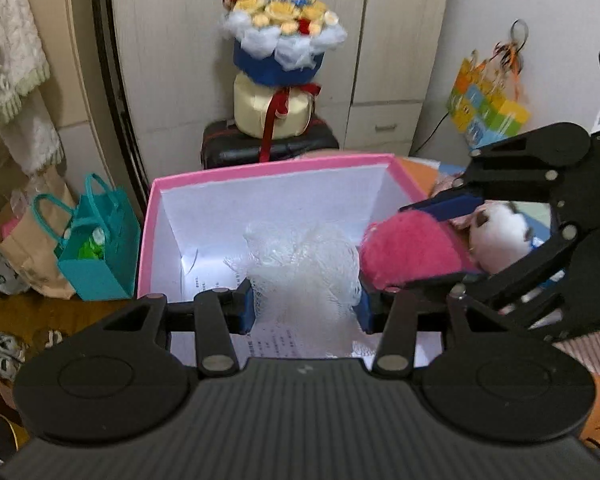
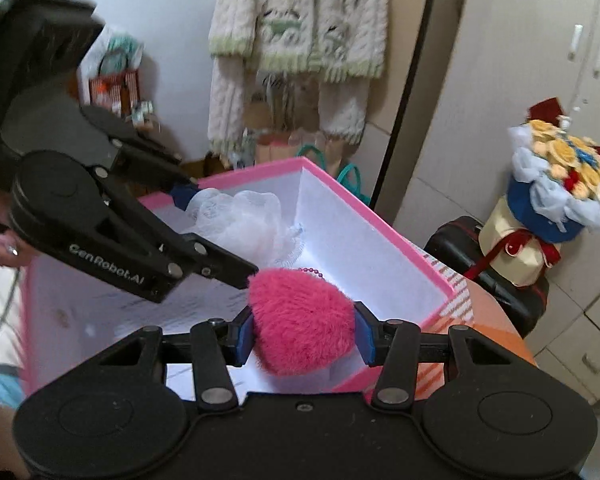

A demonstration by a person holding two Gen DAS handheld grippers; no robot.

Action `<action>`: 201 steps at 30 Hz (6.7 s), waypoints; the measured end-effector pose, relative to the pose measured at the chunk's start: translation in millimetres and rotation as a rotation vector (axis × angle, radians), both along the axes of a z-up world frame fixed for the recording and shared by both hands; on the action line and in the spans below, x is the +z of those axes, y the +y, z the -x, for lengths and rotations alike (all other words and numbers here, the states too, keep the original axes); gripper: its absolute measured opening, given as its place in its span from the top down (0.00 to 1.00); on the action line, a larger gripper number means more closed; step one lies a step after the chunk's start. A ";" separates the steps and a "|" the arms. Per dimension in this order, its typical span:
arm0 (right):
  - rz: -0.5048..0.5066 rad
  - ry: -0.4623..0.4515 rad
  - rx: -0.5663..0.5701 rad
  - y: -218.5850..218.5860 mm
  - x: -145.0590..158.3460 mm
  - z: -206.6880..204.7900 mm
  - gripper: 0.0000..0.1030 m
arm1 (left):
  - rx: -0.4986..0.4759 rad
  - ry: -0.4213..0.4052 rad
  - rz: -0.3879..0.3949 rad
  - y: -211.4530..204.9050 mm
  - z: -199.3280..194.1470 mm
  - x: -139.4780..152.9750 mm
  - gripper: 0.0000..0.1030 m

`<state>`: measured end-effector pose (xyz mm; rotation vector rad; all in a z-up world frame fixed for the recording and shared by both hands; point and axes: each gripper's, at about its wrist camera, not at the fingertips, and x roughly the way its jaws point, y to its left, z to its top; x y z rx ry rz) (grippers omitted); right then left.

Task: Organize soft objects
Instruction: 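Carry the mesh puff and pink heart into the pink box with both grippers, then open both grippers and withdraw them from the box toward the table, then carry the blue wipes packet with the left gripper into the pink box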

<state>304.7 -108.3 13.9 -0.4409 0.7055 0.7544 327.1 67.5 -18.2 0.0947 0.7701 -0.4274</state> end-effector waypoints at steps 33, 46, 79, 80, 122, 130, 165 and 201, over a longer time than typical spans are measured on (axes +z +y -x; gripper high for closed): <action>-0.080 -0.008 -0.034 -11.3 17.2 38.9 0.27 | 0.013 -0.021 -0.015 13.4 59.8 27.2 0.35; -0.122 -0.029 -0.152 -34.2 60.0 122.6 0.26 | -0.065 -0.082 -0.025 10.1 140.0 65.4 0.35; -0.163 -0.066 -0.434 -198.2 23.0 226.9 0.15 | -0.357 -0.039 -0.024 -153.6 200.3 48.0 0.21; -0.155 -0.071 -0.439 -201.6 19.0 225.3 0.15 | -0.346 -0.055 -0.019 -158.8 199.2 44.4 0.18; -0.189 0.039 -0.432 -282.4 -119.8 87.6 0.24 | -0.049 0.189 0.237 -297.3 79.9 -97.5 0.43; -0.168 0.007 -0.517 -266.7 -119.2 96.0 0.32 | -0.006 0.132 0.263 -294.3 89.2 -103.0 0.56; -0.232 -0.009 -0.737 -183.2 -79.8 238.0 0.46 | -0.212 0.154 0.135 -220.5 219.5 -54.0 0.56; -0.337 -0.079 -0.443 24.2 12.4 171.0 0.45 | 0.038 -0.007 0.186 -1.9 149.3 34.7 0.57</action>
